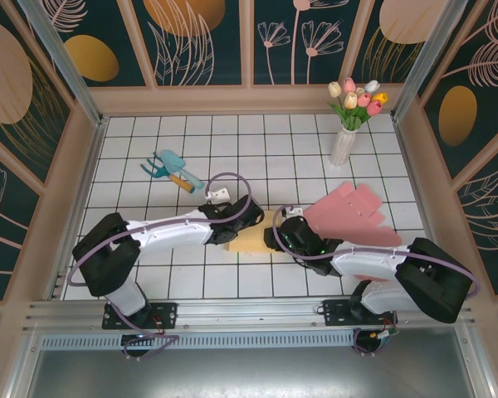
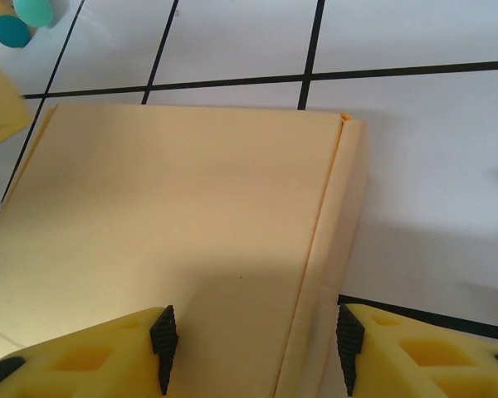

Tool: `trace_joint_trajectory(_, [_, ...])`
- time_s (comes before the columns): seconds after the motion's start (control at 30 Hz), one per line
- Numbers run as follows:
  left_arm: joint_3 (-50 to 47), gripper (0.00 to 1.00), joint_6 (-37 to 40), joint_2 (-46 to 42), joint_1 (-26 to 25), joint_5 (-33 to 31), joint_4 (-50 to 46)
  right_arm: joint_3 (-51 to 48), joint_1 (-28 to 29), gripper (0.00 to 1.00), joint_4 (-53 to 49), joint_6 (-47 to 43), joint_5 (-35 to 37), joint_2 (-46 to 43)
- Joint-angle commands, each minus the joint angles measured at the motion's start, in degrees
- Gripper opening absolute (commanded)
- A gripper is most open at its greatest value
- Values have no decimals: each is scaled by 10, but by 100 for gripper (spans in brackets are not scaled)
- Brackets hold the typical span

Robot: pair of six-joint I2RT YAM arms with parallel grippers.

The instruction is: Fold the paper box

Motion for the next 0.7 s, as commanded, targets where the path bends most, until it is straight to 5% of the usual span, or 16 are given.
trace_joint_trajectory(0.0, [-57,89,-12,-60,-1,26,-26,-11,-2,57,17,20,11,7])
trace_joint_trajectory(0.13, [-115,89,-19,-101,-15,71,30,-8,-1,57,21,28,11,11])
trace_joint_trajectory(0.67, [-95,88,-36,-47,-64,114,68,-5,1,57,12,33,13,7])
